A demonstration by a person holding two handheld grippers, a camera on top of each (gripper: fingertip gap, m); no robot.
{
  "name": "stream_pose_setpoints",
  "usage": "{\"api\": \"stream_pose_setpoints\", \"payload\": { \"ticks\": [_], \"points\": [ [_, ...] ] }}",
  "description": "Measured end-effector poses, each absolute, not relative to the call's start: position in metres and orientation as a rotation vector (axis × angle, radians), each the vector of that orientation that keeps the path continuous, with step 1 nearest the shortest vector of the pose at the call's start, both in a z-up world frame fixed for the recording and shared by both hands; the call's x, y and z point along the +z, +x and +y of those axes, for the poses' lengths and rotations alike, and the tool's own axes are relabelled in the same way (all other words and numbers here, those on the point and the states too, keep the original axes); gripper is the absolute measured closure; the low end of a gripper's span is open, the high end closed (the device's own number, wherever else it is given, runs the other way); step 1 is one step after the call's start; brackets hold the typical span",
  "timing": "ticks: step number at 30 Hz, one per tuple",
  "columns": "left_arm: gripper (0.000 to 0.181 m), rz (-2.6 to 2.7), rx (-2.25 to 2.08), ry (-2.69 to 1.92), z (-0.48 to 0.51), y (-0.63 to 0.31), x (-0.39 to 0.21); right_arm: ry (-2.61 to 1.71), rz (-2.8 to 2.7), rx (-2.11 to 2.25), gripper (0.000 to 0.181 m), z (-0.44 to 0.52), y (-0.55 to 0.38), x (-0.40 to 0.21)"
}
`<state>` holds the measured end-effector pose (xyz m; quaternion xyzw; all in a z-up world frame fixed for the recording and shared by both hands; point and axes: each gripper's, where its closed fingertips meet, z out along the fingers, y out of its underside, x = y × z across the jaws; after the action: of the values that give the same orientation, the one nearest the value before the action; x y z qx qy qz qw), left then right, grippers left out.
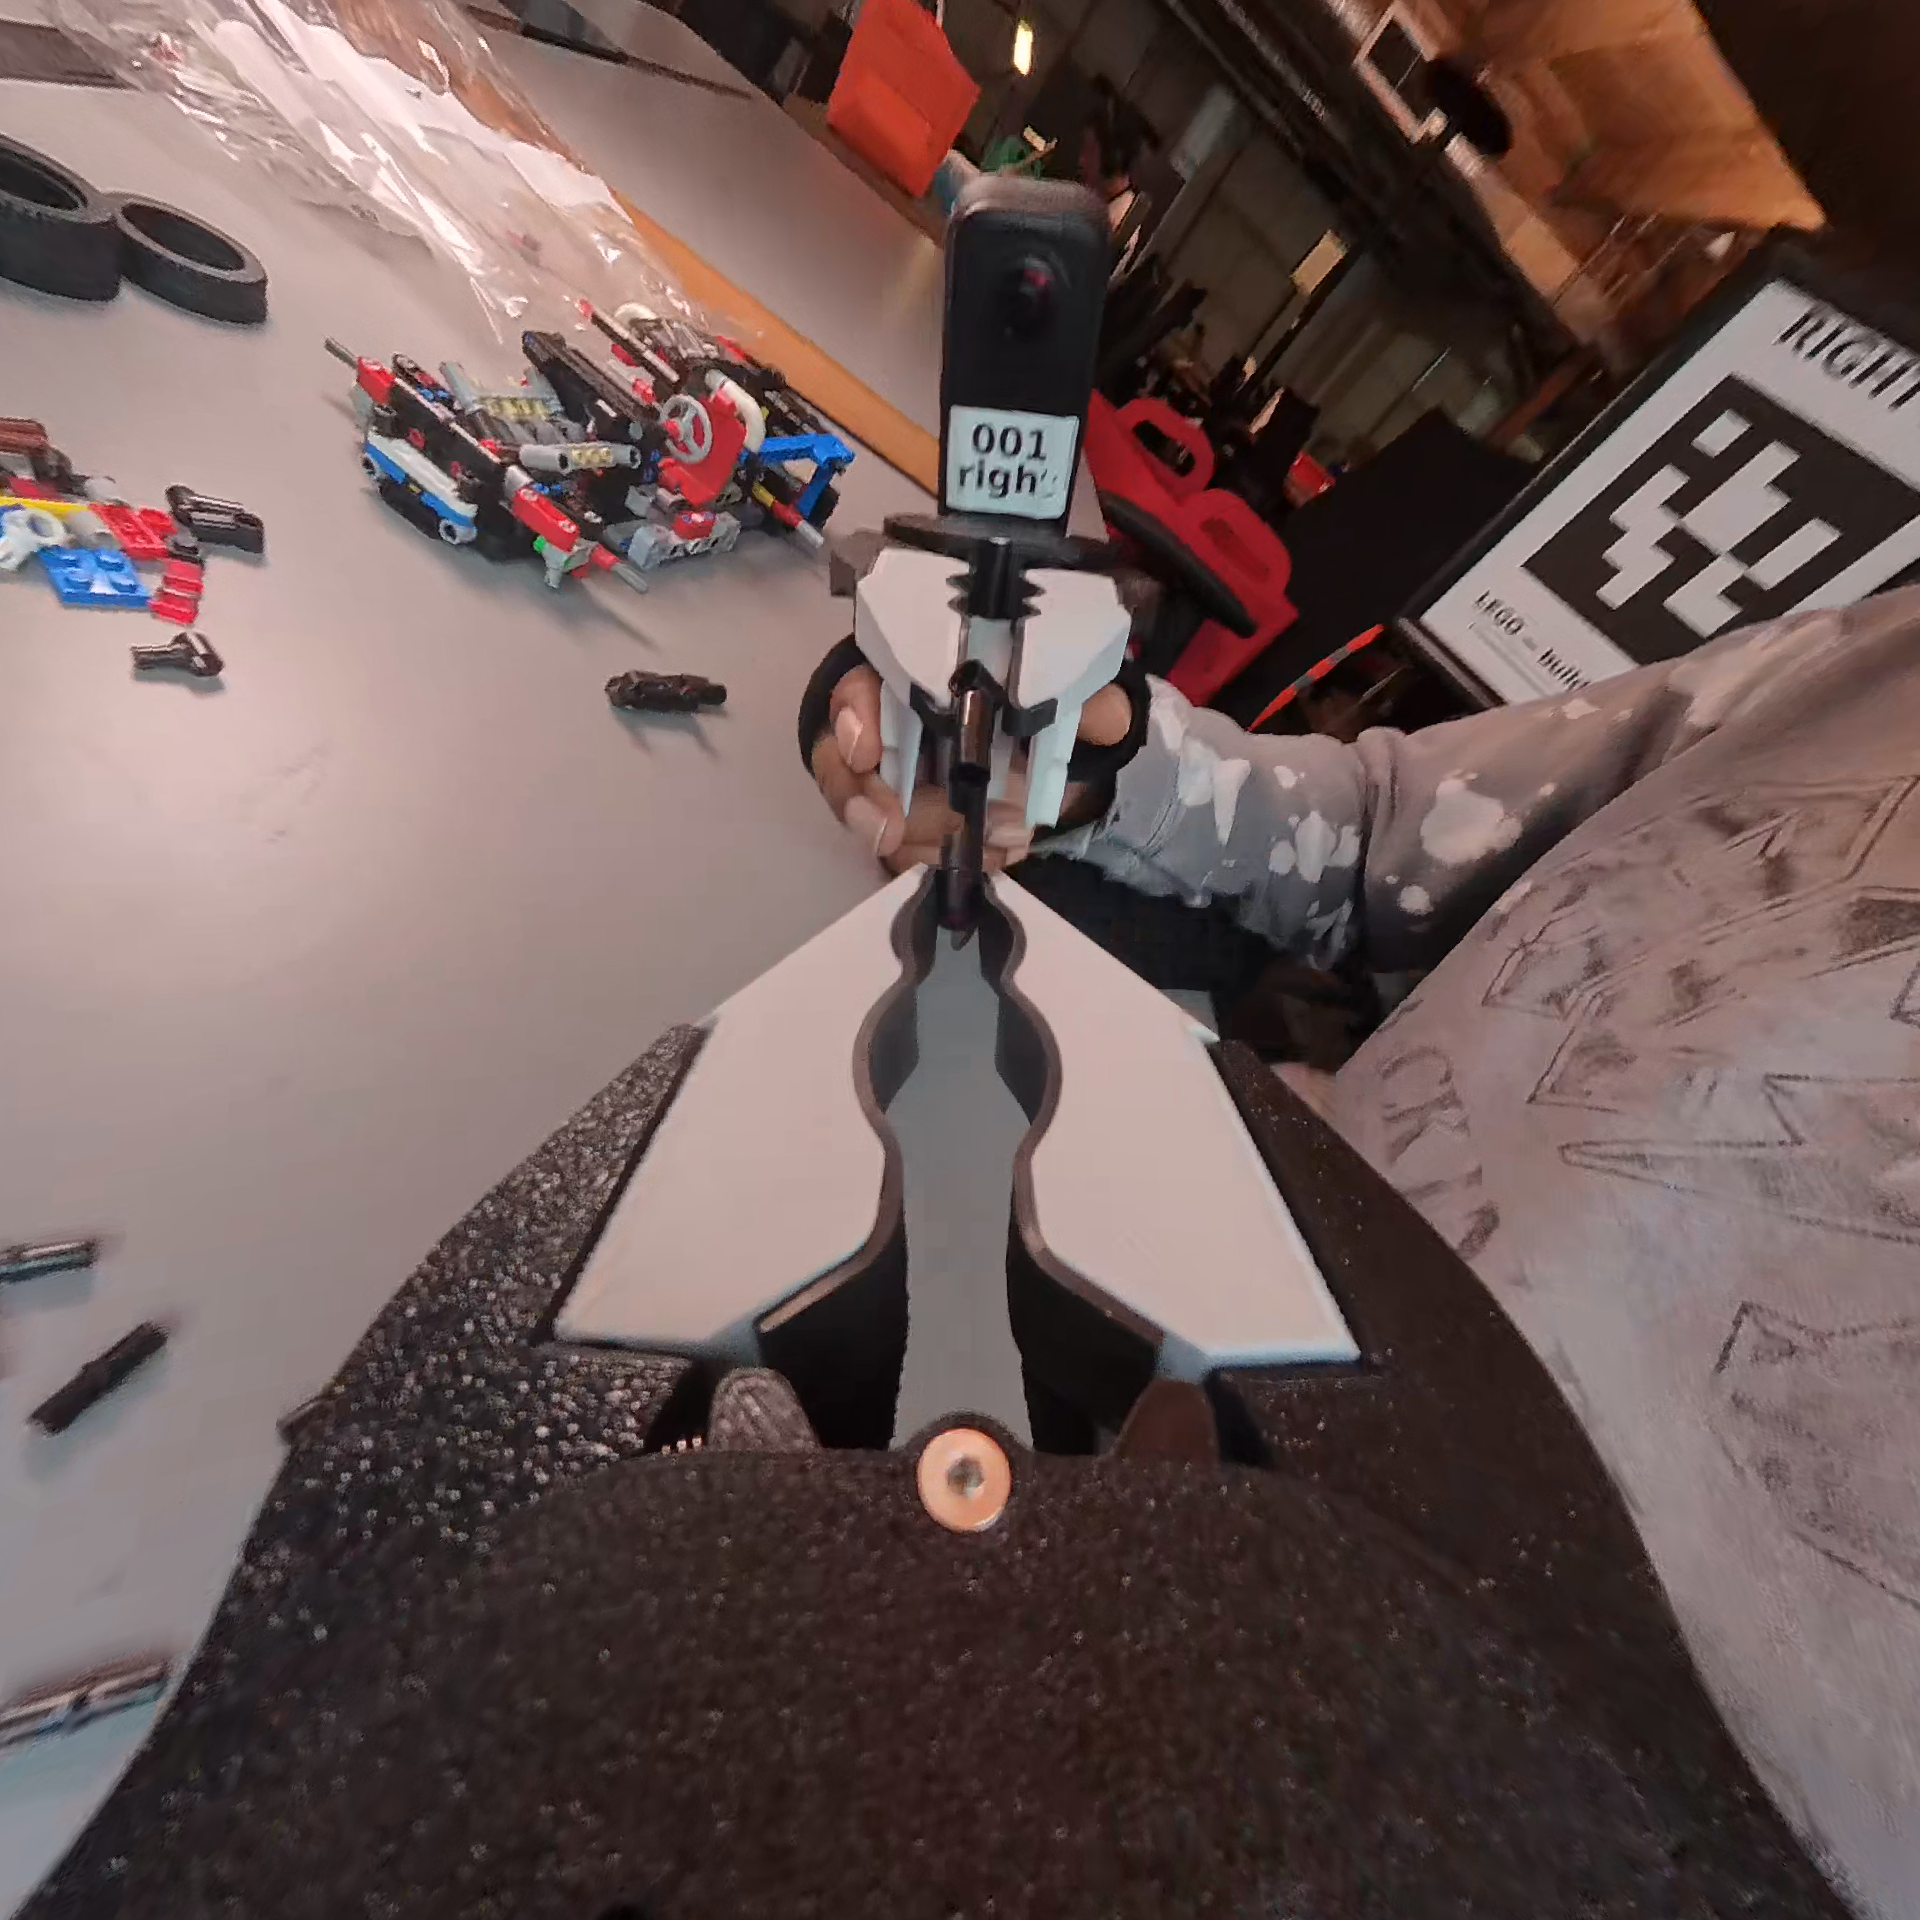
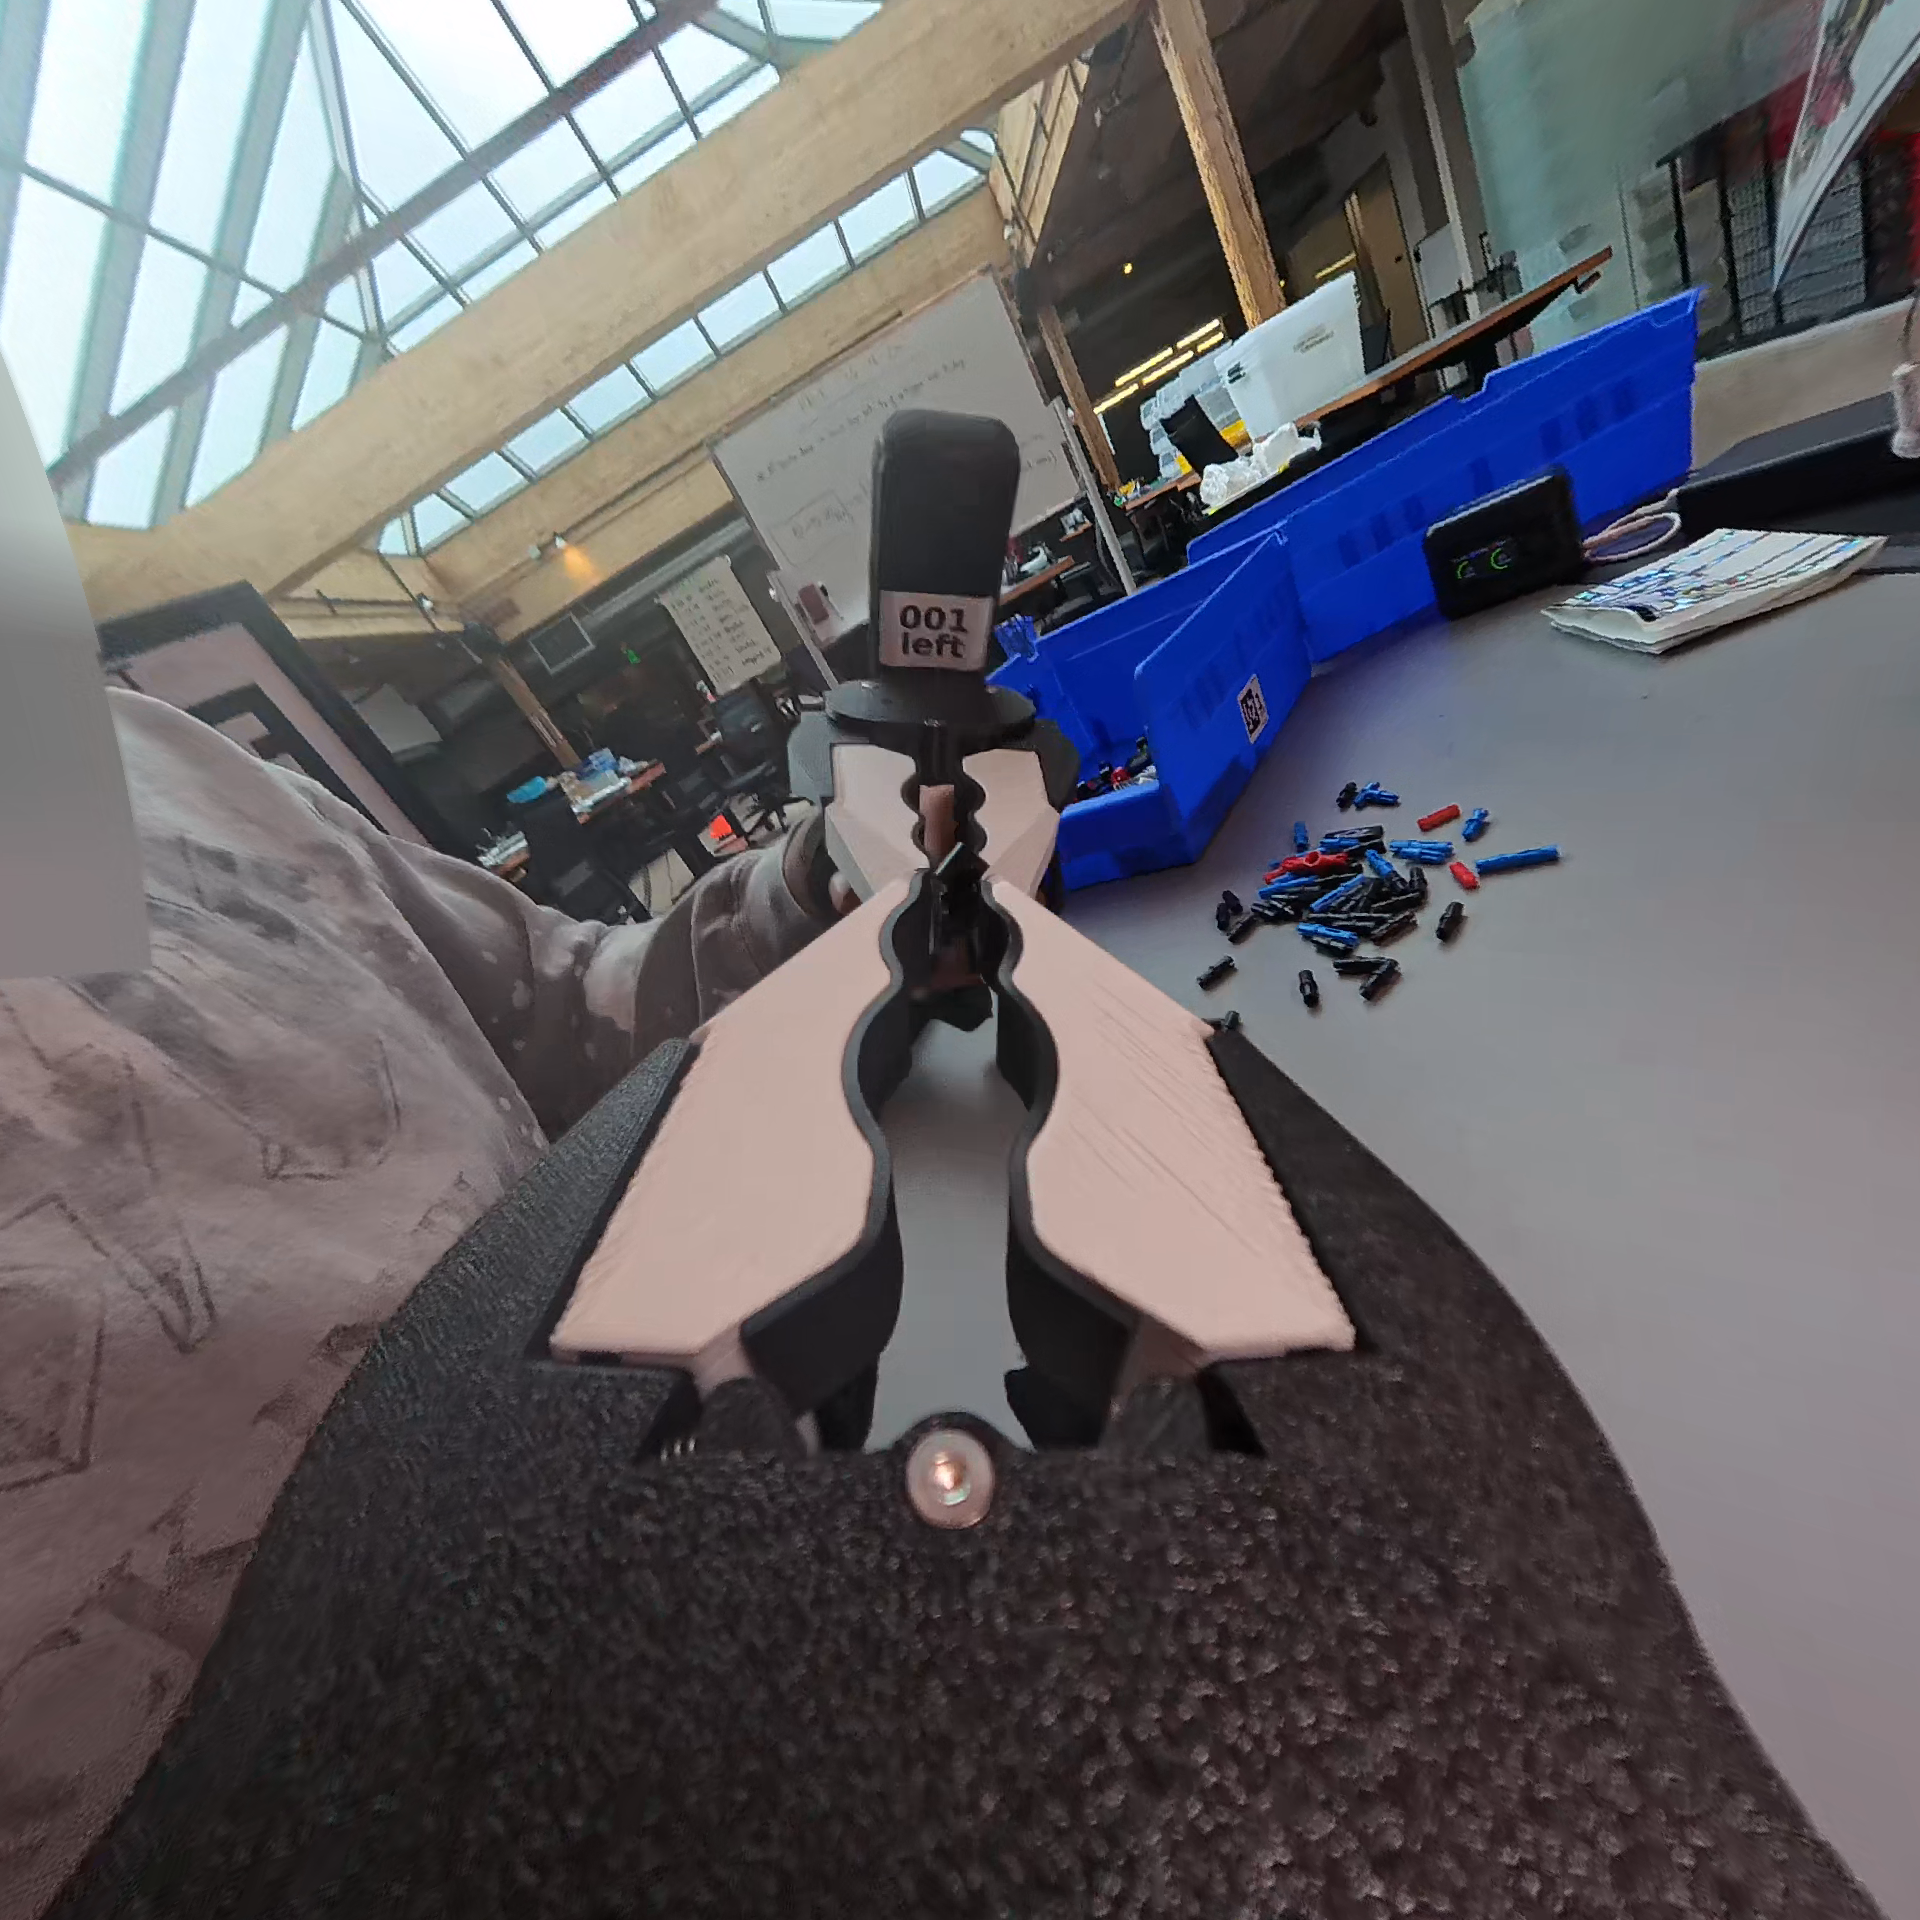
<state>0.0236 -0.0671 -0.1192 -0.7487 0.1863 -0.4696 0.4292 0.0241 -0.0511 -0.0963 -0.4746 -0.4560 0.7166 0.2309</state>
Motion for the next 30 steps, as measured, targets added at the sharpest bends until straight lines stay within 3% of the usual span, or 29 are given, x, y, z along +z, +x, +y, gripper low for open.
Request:
{"api": "stream_pose_setpoints", "payload": {
  "ticks": [11, 14, 17, 26, 30],
  "points": [
    [0.176, 0.555, -1.058, -1.907, -0.072, 0.022, -0.128, -1.315, -1.314, 1.978, 0.174, -0.058, 0.023, -0.102],
    [0.167, 0.548, -1.088, -1.865, -0.072, 0.029, -0.123, -1.313, -1.309, 1.968, 0.174, -0.06, 0.022, -0.103],
    [0.176, 0.557, -1.057, -1.852, -0.07, 0.032, -0.123, -1.3, -1.35, 1.953, 0.175, -0.067, 0.021, -0.105],
    [0.177, 0.514, -1.117, -1.828, -0.069, 0.026, -0.114, -1.285, -1.296, 1.97, 0.177, -0.063, 0.02, -0.098],
    [0.177, 0.417, -1.047, -1.802, -0.067, -0.012, -0.106, -1.27, -0.98, 1.957, 0.181, 0.002, 0.05, -0.067]
  ]
}}
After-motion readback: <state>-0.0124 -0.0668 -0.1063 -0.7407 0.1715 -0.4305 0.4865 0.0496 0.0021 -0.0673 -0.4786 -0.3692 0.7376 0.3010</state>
